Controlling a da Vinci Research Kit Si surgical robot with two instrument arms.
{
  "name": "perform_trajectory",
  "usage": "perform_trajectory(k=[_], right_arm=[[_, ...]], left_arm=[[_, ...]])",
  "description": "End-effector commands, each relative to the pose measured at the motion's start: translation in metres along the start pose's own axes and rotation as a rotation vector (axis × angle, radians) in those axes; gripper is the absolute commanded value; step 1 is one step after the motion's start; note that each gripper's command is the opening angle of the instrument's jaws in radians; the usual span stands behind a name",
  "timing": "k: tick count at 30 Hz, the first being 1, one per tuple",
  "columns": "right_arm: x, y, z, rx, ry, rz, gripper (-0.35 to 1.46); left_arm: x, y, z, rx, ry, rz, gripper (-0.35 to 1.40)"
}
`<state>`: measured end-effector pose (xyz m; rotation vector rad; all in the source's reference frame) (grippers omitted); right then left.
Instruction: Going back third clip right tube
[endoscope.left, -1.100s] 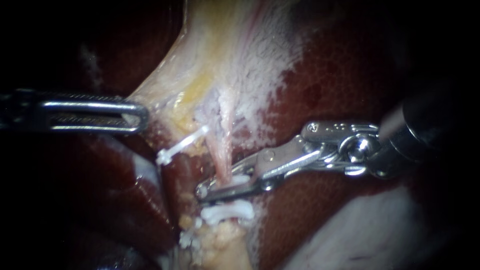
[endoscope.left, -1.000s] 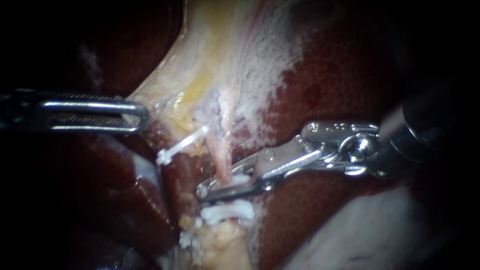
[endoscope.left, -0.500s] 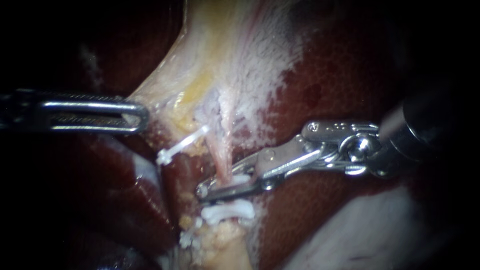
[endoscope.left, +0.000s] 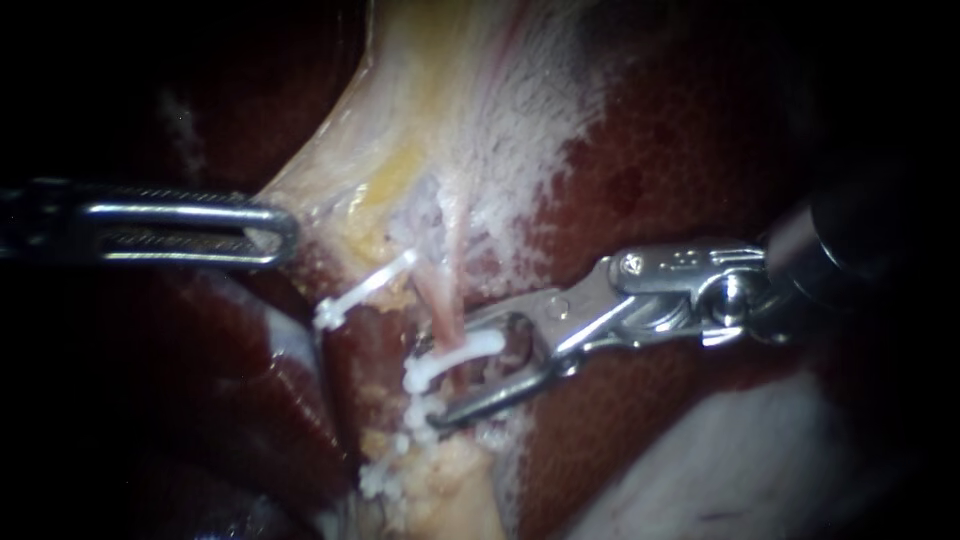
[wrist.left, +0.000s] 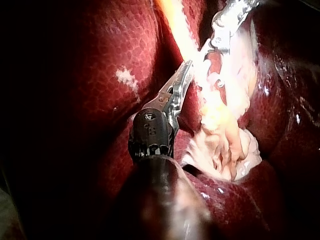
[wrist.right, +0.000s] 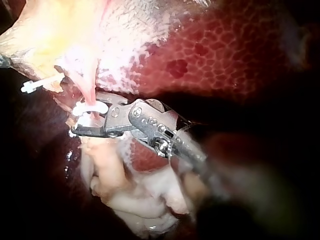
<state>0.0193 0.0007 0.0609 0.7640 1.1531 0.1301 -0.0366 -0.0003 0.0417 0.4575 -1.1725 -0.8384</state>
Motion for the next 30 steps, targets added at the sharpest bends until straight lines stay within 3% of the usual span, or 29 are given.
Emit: perform_trajectory(k=[1, 7, 22, 30], right_arm=[[0.0002, 0.0000, -0.0002, -0.011, 0.001, -0.011, 0.55], [0.0007, 0.0003, -0.0008, -0.100, 0.012, -0.035, 0.60], [-0.0008, -0.0015, -0.0066, -0.084, 0.010, -0.055, 0.60], [-0.0003, -0.0019, -0.0102, -0.089, 0.013, -0.076, 0.60]], left_arm=[[0.0000, 0.0000, 0.0000, 0.000, 0.000, 0.000, -0.35], [0.0000, 0.0000, 0.0000, 0.000, 0.000, 0.000, -0.35], [0.0000, 0.0000, -0.0001, 0.000, 0.000, 0.000, -0.35], [0.0000, 0.0000, -0.0001, 0.001, 0.000, 0.000, -0.35]])
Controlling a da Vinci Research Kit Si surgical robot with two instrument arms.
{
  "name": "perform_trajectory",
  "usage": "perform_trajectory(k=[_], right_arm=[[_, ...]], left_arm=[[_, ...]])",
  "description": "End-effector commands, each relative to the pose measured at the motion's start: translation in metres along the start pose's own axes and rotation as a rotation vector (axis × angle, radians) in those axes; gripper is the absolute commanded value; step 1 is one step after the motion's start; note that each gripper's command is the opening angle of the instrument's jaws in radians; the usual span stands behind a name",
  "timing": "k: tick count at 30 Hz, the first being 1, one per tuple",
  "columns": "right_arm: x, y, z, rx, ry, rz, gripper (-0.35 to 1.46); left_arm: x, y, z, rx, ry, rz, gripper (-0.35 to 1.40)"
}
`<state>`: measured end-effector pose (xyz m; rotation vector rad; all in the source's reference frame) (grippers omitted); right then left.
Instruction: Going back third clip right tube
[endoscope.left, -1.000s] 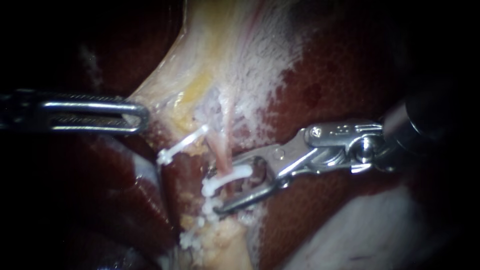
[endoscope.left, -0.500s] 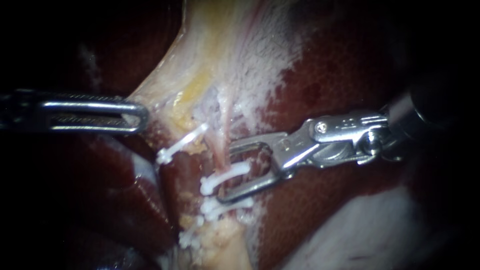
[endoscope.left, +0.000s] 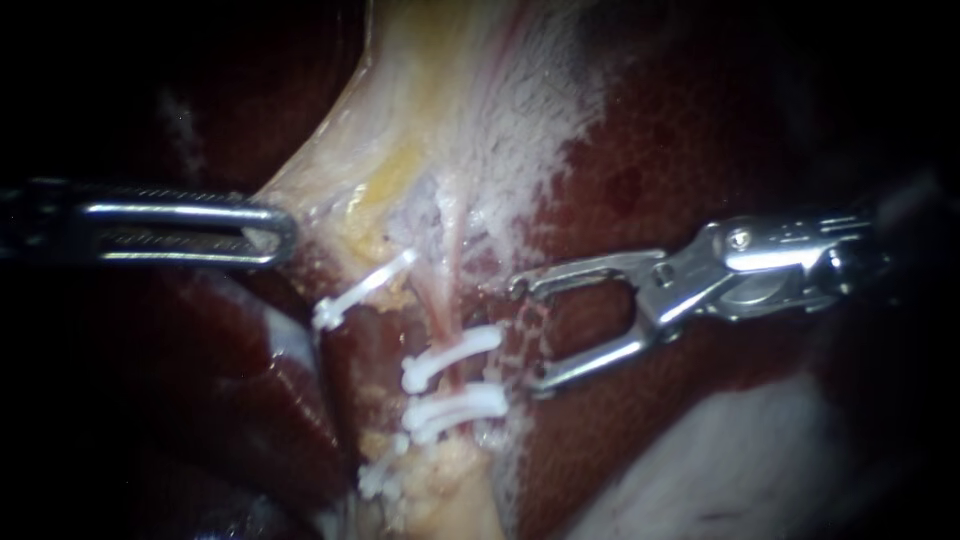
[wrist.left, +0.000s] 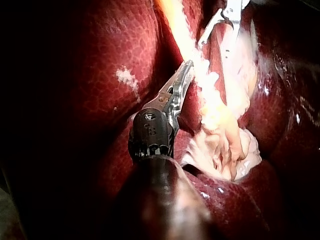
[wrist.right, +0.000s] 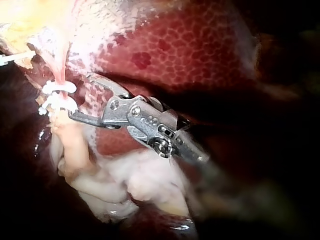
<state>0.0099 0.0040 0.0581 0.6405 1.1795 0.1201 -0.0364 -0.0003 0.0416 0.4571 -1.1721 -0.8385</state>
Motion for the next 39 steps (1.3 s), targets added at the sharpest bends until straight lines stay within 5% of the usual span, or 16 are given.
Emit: perform_trajectory(k=[1, 18, 29, 39], right_arm=[[0.0001, -0.0001, -0.0004, -0.003, 0.001, 0.004, 0.60], [0.0001, -0.0013, -0.0024, -0.007, 0.001, -0.001, 0.60], [0.0001, -0.0017, -0.0026, -0.006, 0.001, -0.002, 0.60], [0.0002, -0.0020, -0.0027, -0.005, 0.001, -0.002, 0.60]], left_arm=[[0.0000, 0.0000, 0.0000, 0.001, 0.000, 0.000, -0.35], [0.0003, 0.0011, 0.0002, -0.007, -0.002, 0.001, -0.35], [0.0044, 0.0038, 0.0026, -0.021, 0.002, -0.007, -0.35], [0.0072, 0.0034, 0.0058, -0.008, 0.032, -0.019, -0.35]])
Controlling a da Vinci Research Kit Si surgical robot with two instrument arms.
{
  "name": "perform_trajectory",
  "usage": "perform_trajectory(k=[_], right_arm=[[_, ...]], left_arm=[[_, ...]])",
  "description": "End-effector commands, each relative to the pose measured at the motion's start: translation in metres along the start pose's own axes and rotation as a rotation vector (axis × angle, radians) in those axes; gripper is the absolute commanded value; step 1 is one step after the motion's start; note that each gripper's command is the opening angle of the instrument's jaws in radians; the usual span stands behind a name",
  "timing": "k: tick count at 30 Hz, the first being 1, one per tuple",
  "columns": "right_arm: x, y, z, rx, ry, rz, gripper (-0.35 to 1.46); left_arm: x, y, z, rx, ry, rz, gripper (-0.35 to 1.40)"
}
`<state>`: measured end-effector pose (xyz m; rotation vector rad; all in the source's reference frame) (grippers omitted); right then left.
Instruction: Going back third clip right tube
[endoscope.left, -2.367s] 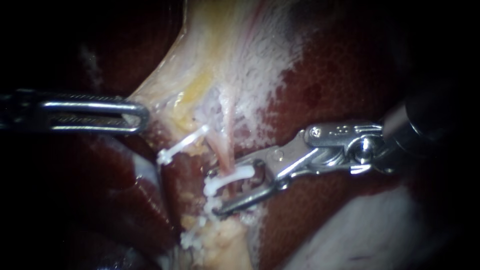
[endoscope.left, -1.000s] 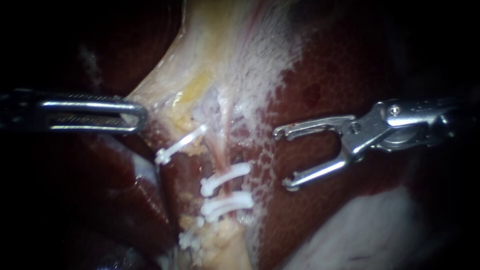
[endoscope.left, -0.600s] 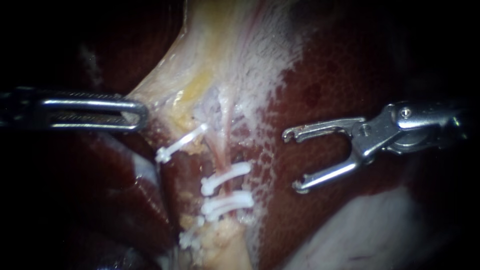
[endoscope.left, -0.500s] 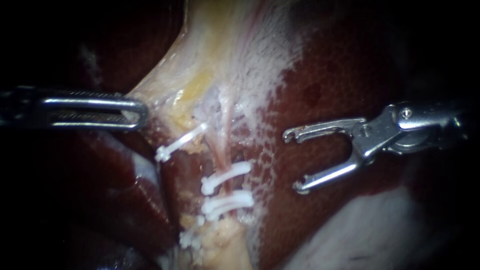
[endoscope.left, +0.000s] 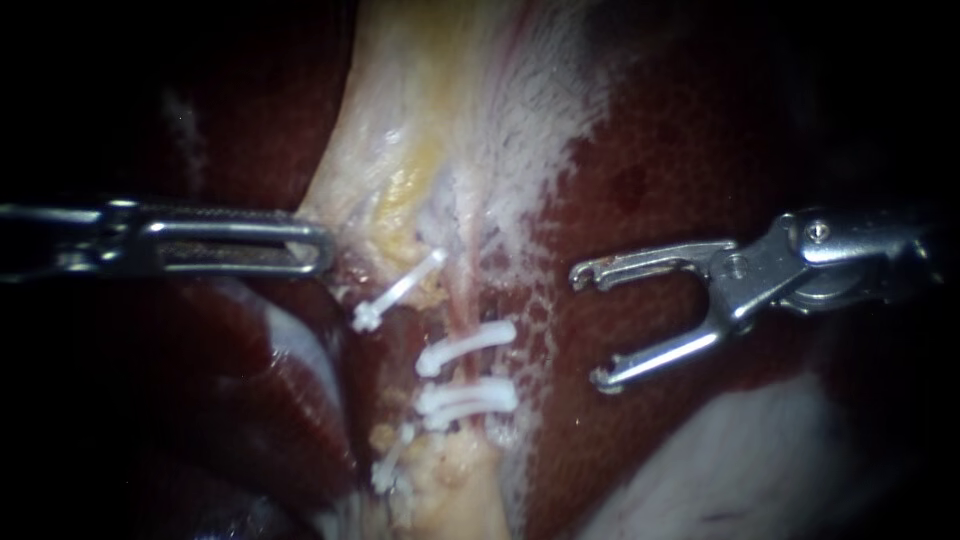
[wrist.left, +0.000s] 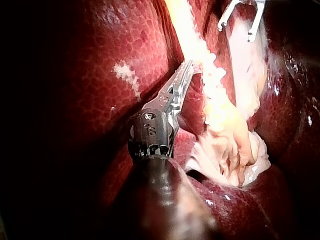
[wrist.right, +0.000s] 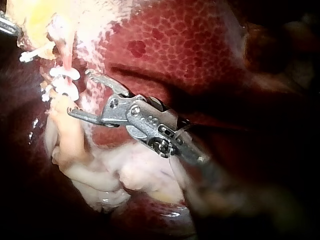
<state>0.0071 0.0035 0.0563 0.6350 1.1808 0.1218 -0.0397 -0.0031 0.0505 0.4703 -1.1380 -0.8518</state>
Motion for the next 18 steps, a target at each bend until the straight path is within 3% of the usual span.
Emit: perform_trajectory(k=[1, 6, 18], right_arm=[[0.0000, 0.0000, 0.0000, 0.000, 0.000, 0.000, 0.60], [0.0000, -0.0001, 0.0000, 0.000, 0.000, 0.000, 0.60], [0.0000, -0.0001, 0.0000, 0.000, 0.000, 0.000, 0.60]], left_arm=[[0.0002, -0.0001, 0.0003, 0.003, 0.007, -0.004, -0.35], [0.0009, -0.0003, 0.0011, 0.012, 0.015, 0.001, -0.35], [0.0007, -0.0003, 0.0010, 0.013, 0.015, 0.000, -0.35]])
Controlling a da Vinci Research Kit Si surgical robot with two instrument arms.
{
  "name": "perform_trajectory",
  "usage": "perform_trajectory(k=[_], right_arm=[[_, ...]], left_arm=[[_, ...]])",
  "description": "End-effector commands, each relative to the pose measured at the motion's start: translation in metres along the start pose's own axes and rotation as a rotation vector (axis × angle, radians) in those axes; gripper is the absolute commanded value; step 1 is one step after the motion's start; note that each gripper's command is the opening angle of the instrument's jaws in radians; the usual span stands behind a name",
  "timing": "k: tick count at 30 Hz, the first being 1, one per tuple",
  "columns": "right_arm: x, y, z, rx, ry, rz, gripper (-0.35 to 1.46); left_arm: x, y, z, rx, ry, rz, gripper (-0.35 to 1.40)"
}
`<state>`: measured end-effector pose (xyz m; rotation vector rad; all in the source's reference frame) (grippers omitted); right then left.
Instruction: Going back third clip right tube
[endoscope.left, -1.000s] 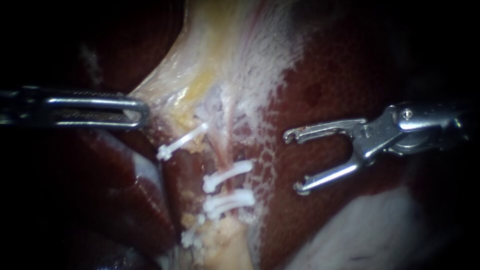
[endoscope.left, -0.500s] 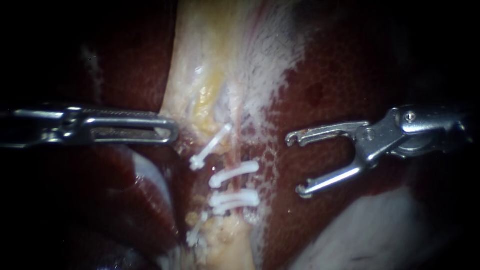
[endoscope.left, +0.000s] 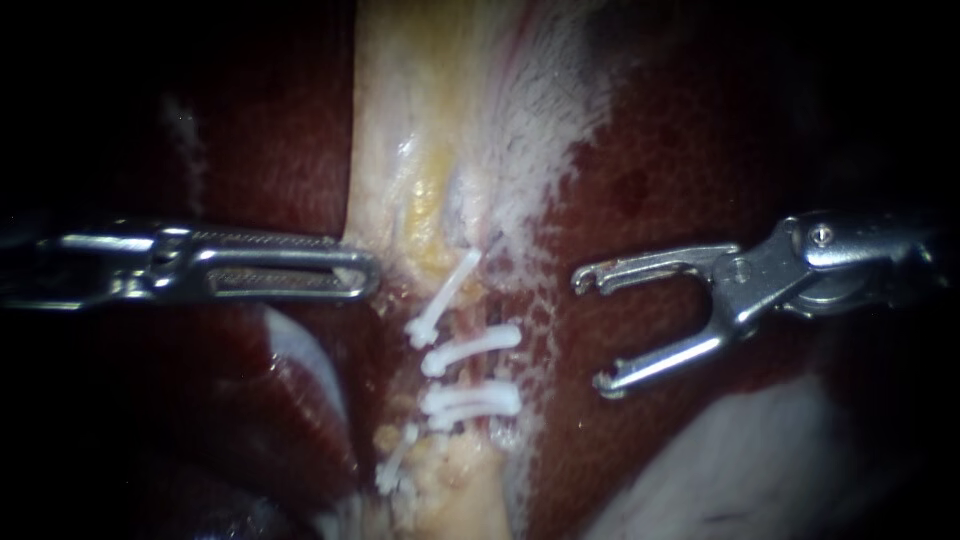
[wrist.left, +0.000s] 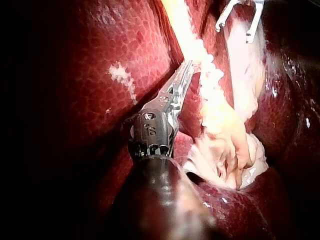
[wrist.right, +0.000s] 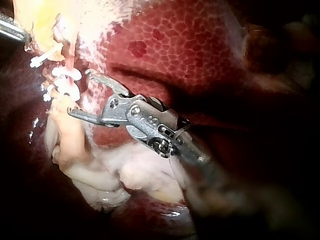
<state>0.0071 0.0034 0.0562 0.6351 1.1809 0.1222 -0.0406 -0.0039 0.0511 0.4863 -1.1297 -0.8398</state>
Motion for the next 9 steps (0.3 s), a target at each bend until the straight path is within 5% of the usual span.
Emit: perform_trajectory(k=[1, 9], right_arm=[[0.0000, 0.0000, 0.0000, 0.000, 0.000, 0.000, 0.60], [0.0003, 0.0000, -0.0002, 0.000, 0.001, 0.002, 0.60]], left_arm=[[-0.0001, 0.0000, -0.0001, 0.001, 0.000, 0.000, -0.35], [-0.0002, 0.0001, -0.0002, 0.003, 0.001, -0.001, -0.35]])
